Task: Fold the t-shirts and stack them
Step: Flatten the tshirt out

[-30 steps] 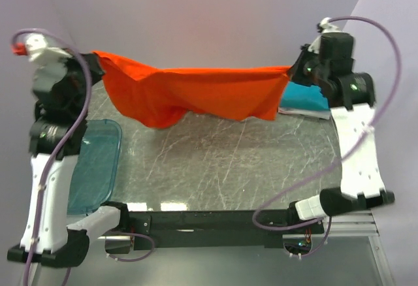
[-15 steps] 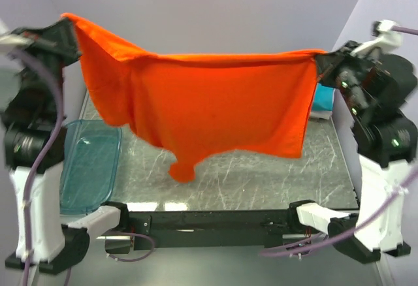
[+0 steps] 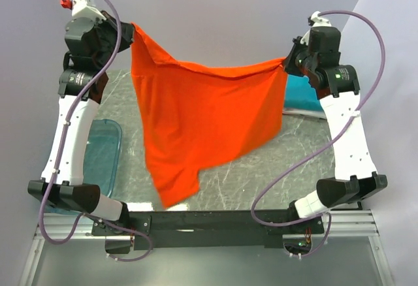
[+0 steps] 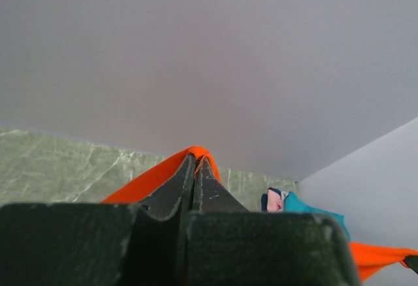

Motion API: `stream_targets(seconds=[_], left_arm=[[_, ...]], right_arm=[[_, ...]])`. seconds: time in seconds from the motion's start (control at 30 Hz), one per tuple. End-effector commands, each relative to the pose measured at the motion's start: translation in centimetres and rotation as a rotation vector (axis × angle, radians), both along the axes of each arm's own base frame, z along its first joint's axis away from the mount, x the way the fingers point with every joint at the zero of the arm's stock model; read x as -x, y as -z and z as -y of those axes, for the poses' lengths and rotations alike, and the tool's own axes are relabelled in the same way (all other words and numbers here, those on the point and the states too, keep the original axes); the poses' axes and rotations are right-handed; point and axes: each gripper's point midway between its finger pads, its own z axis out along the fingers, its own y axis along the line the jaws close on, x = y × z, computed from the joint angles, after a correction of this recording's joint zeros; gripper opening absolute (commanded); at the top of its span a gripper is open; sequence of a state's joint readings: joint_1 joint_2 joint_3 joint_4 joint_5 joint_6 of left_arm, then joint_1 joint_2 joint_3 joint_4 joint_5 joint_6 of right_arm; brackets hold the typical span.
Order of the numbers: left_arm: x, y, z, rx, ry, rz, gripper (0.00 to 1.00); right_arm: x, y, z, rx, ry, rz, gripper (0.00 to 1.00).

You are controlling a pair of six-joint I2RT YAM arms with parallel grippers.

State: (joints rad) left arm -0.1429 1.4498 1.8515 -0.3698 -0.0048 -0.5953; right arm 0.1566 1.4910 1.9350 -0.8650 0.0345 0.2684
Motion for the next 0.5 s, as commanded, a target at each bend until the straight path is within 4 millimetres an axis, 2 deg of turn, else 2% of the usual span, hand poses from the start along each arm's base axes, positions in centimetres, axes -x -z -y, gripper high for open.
stream_targets(seconds=[0.0,0.07,0.1,0.17,0.2,0.23,0.3,0.33,0.37,0.4,0.43,0.47], left_arm=[[5.2,-9.3,-0.7,0.034,0.011,0.252,0.00],[6.4,-10.5,-1.0,0.036,0.001,0.286,0.01],[7.9,-11.6,-1.2,0.039,0.001,0.321,0.00],[9.5,-12.6,-1.5,0.040,-0.001,0.360,0.00],[10.6,-13.7,-1.6,0.043,-0.001,0.406,0.00],[12.5,-14.5,-1.9,0.046,-0.004,0.444,0.00],[14.6,-15.9,-2.8,0.060,-0.034,0.509,0.00],[16.5,-16.4,-3.0,0.066,-0.034,0.540,0.00],[17.5,-16.9,-3.3,0.069,-0.040,0.563,0.00],[18.5,-17.2,-3.6,0.073,-0.050,0.581,0.00],[20.2,-17.8,-4.0,0.079,-0.059,0.609,0.00],[21.2,-18.1,-4.3,0.081,-0.068,0.623,0.00]], right_arm=[[2.0,-7.6,0.4,-0.041,0.000,0.218,0.00],[2.8,-8.8,0.4,-0.053,-0.001,0.252,0.00],[3.1,-9.5,0.4,-0.058,-0.003,0.275,0.00],[4.4,-11.0,0.6,-0.063,-0.004,0.326,0.00],[4.9,-12.0,0.7,-0.067,-0.005,0.364,0.00],[6.0,-12.7,0.9,-0.072,-0.005,0.396,0.00],[7.2,-14.5,1.2,-0.077,-0.003,0.471,0.00],[7.6,-14.5,1.3,-0.076,-0.001,0.482,0.00],[9.2,-15.7,1.6,-0.079,0.000,0.533,0.00],[10.0,-16.8,1.6,-0.085,-0.003,0.581,0.00],[11.5,-17.4,1.9,-0.089,-0.002,0.616,0.00],[12.3,-18.0,2.0,-0.092,-0.003,0.645,0.00]])
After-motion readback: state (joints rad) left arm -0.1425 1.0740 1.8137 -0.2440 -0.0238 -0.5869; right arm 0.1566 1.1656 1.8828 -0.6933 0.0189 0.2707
